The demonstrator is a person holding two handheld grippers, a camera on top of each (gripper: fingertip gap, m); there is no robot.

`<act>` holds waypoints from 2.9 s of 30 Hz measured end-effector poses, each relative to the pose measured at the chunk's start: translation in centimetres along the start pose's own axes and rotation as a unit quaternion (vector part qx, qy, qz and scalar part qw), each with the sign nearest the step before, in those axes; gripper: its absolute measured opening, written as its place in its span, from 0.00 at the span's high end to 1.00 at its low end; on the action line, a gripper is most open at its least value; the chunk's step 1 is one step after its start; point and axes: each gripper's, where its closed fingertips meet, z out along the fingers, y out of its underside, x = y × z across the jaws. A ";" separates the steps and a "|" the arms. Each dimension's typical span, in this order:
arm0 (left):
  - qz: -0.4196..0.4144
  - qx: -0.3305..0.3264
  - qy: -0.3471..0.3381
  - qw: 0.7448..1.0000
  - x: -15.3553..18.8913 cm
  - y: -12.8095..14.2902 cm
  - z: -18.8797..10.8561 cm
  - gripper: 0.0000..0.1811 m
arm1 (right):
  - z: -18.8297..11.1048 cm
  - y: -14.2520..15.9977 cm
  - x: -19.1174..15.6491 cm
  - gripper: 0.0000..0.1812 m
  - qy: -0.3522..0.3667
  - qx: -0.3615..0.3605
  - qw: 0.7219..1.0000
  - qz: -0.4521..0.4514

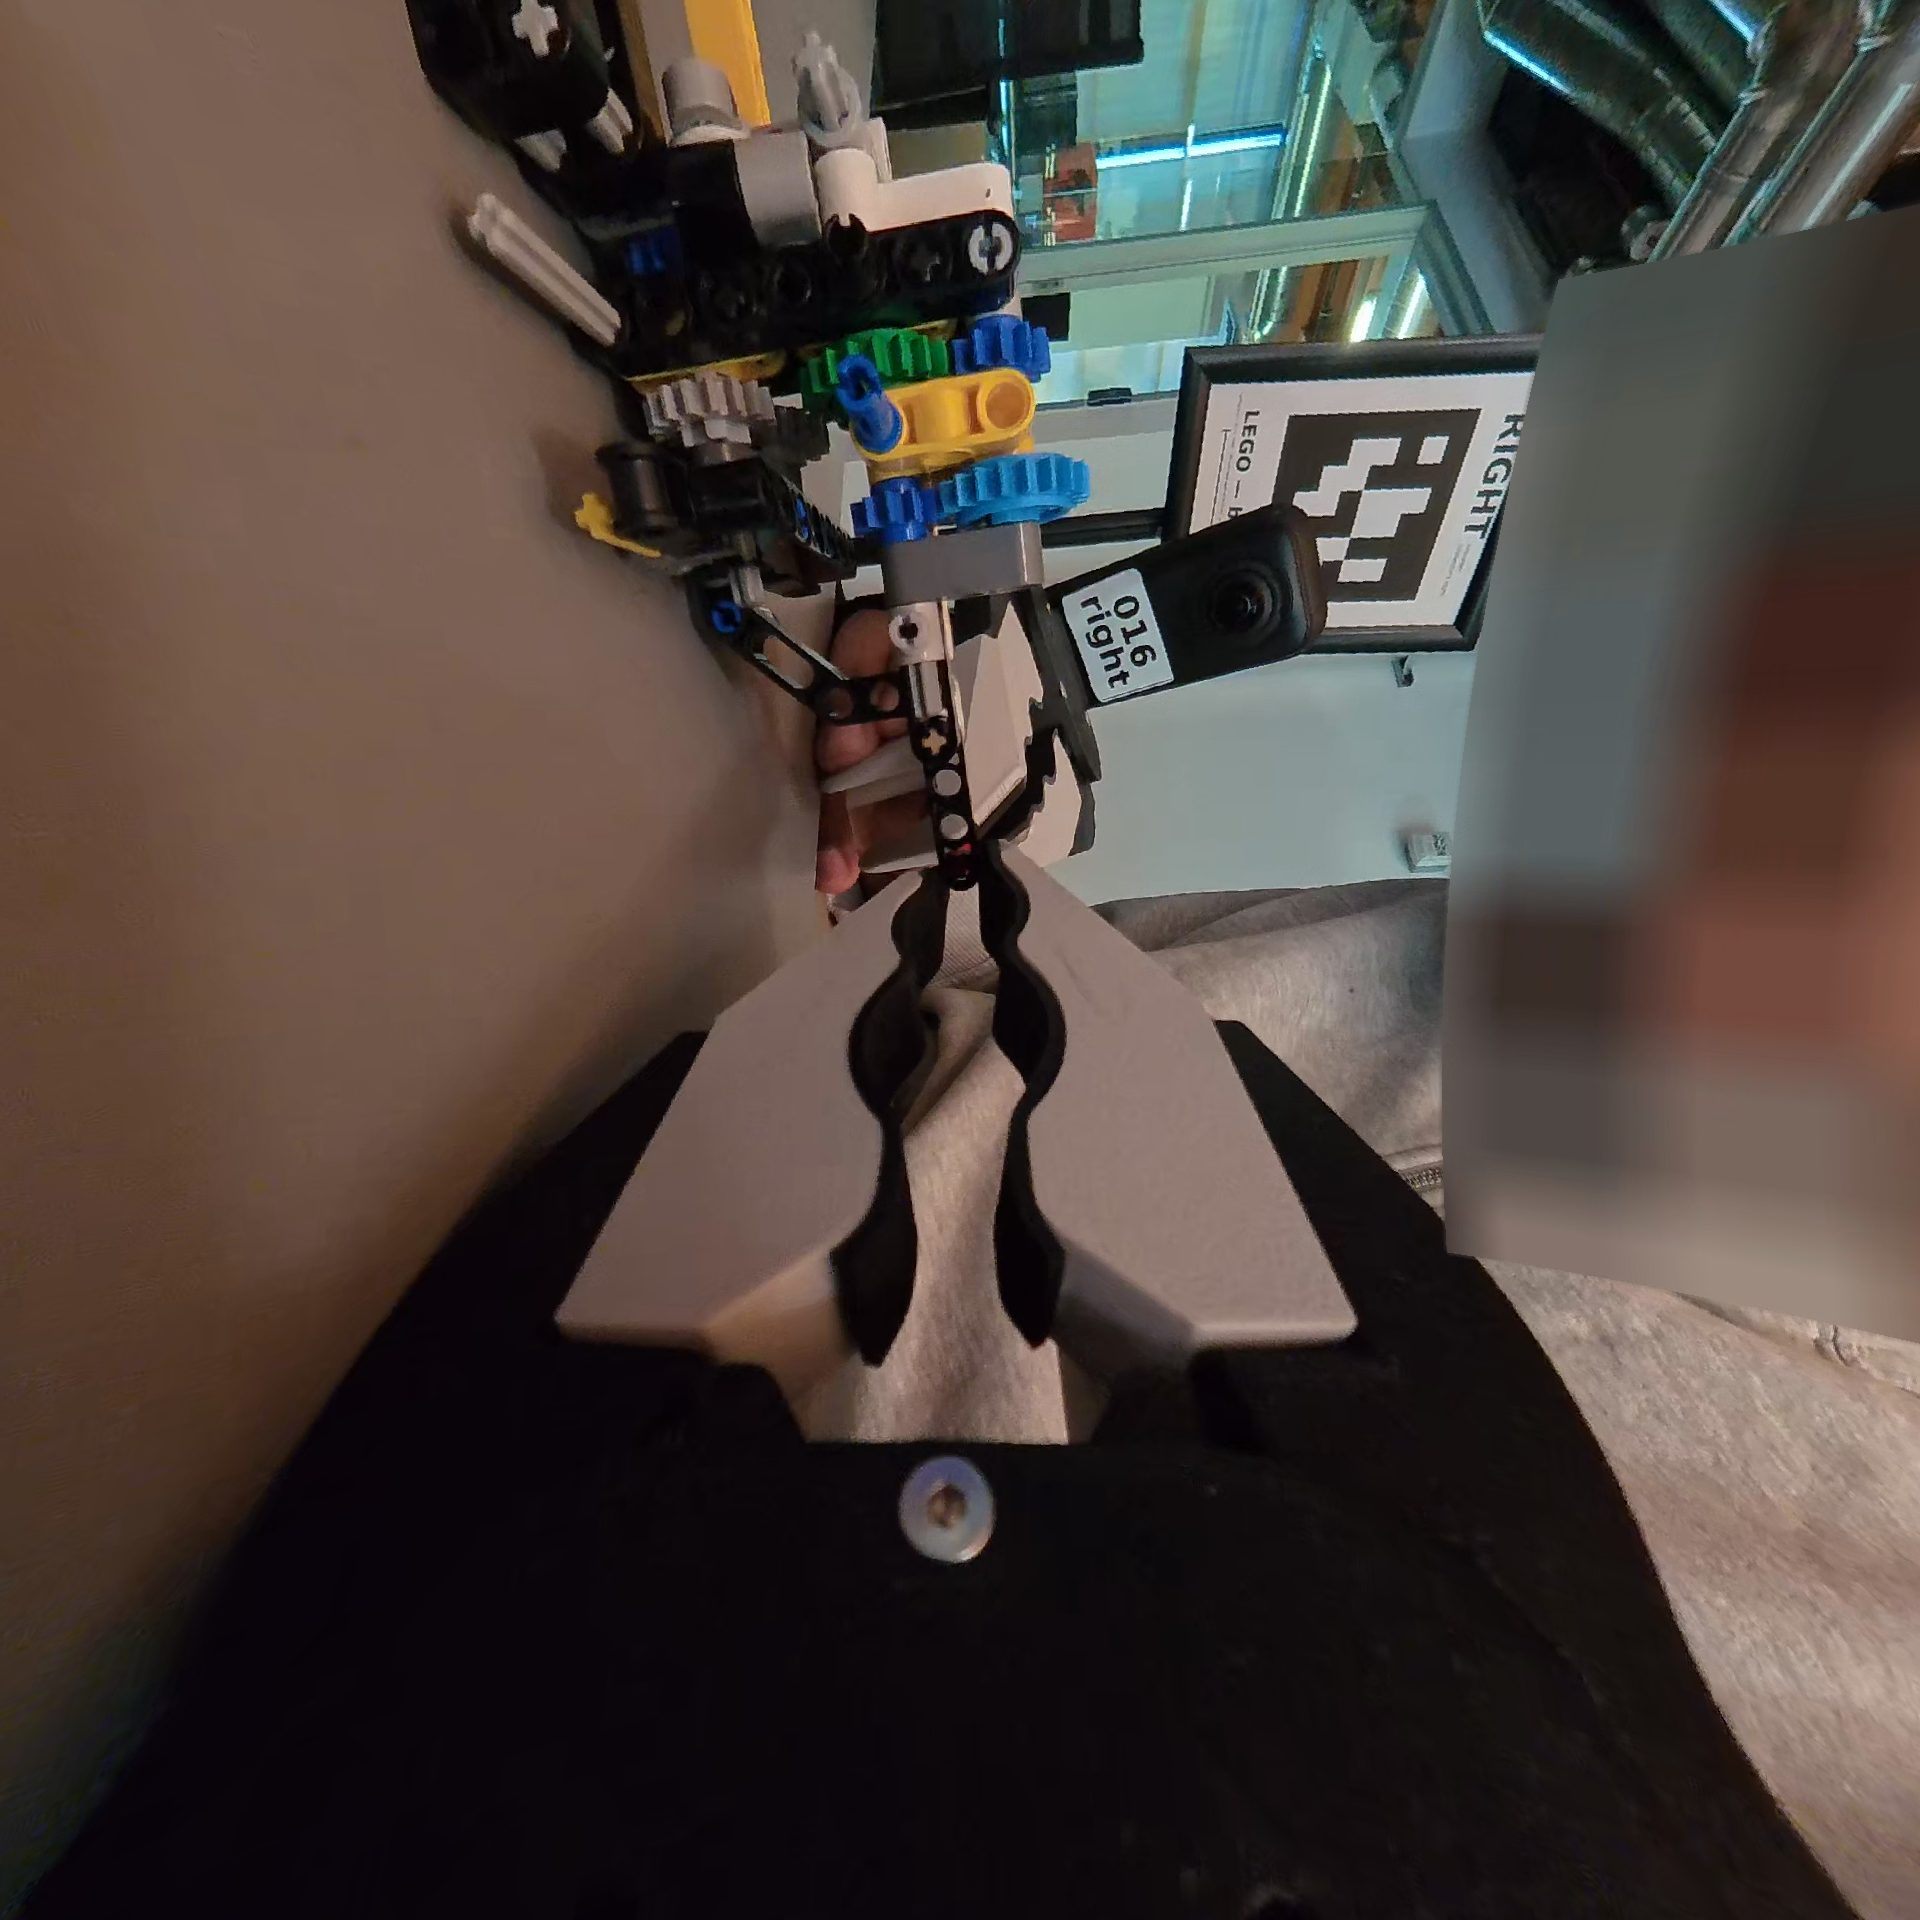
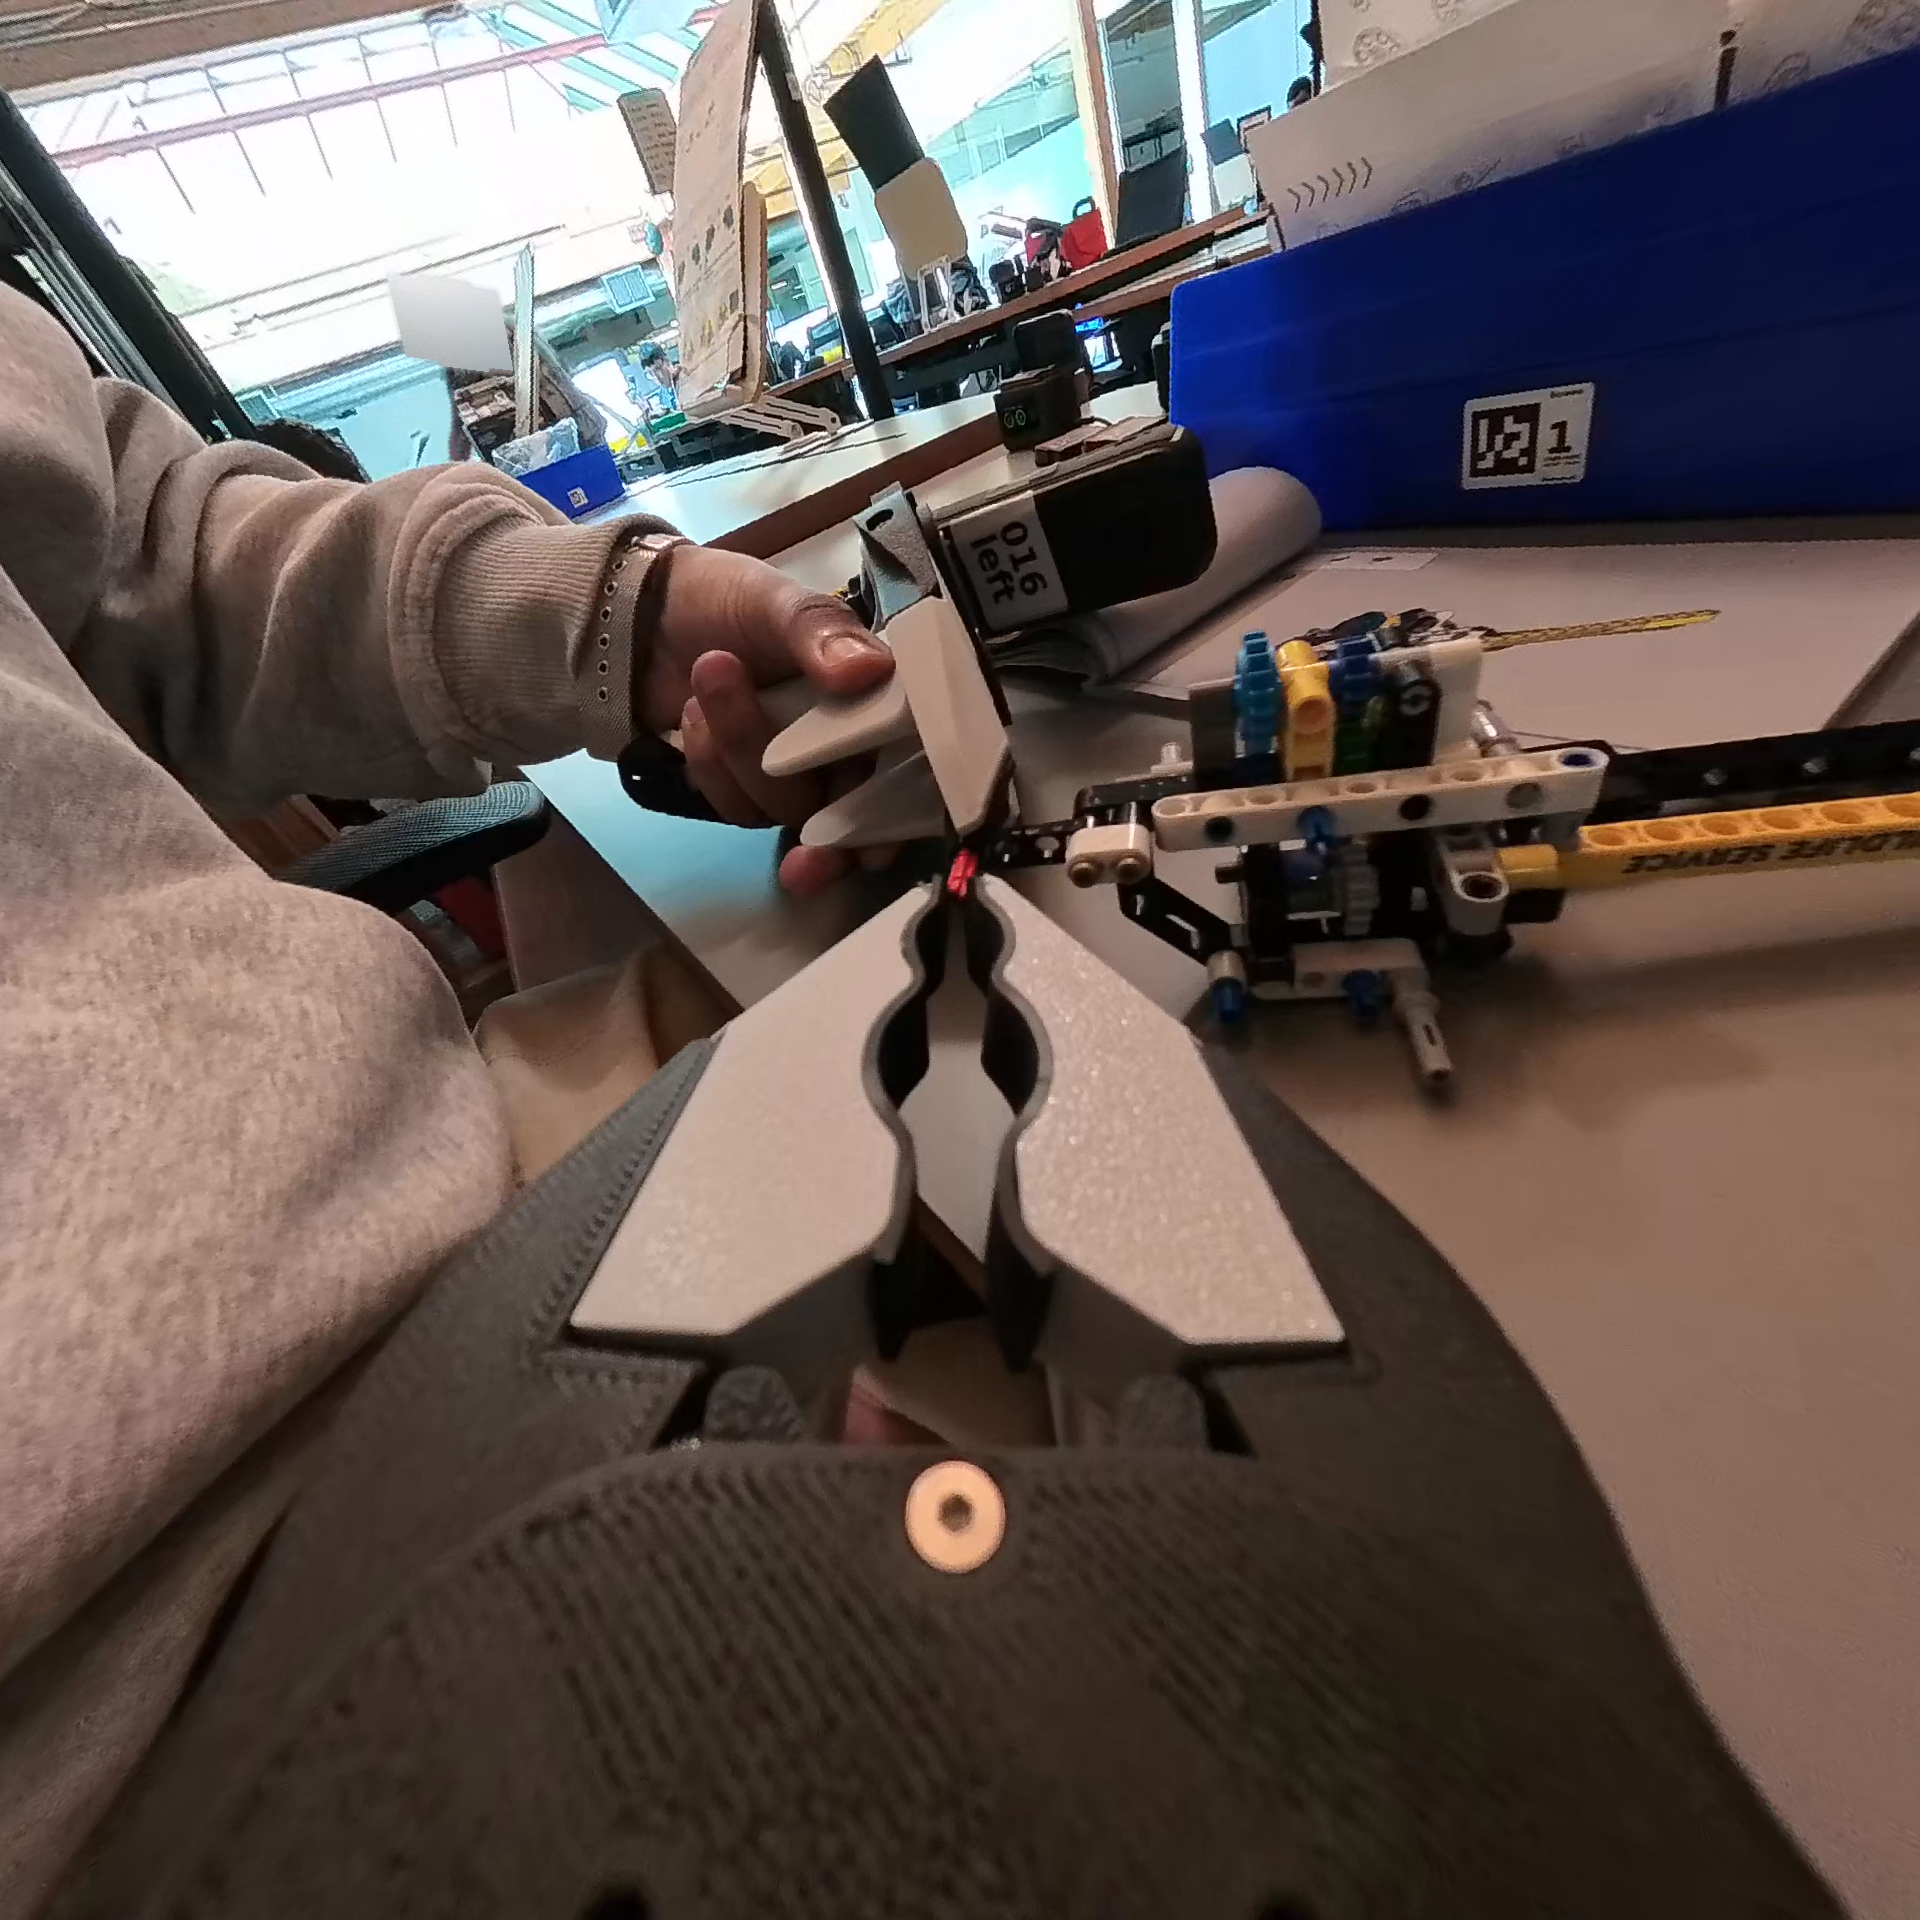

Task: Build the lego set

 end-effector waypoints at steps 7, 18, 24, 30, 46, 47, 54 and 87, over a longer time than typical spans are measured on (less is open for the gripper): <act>0.000 -0.001 -0.001 1.000 0.0 0.0 0.0 0.95 | 0.0 0.0 0.0 0.99 0.001 -0.002 1.000 -0.003; -0.002 -0.002 -0.001 1.000 0.0 0.1 0.1 0.95 | 0.0 0.1 0.0 0.99 0.001 -0.006 1.000 -0.004; -0.004 -0.002 0.000 1.000 0.0 0.1 0.1 0.95 | 0.2 0.2 -0.1 0.99 0.002 -0.013 1.000 -0.012; -0.004 -0.003 0.000 1.000 0.0 0.1 0.1 0.95 | 0.1 0.2 -0.1 0.99 0.000 -0.009 1.000 -0.007; 0.013 0.010 -0.014 1.000 -0.2 -0.1 0.1 0.95 | 0.1 0.0 0.3 0.99 0.012 -0.015 1.000 -0.007; 0.019 0.012 -0.014 1.000 -0.1 -0.1 0.1 0.95 | 0.1 0.0 0.3 0.98 0.016 -0.014 1.000 -0.007; 0.037 0.029 -0.012 0.999 0.1 -0.4 -0.2 0.95 | -0.5 -0.7 0.5 0.88 0.046 0.001 0.999 -0.014; 0.032 0.034 -0.030 0.998 -0.5 -0.5 -0.3 0.95 | 0.3 0.0 0.5 0.94 0.077 -0.134 0.978 -0.140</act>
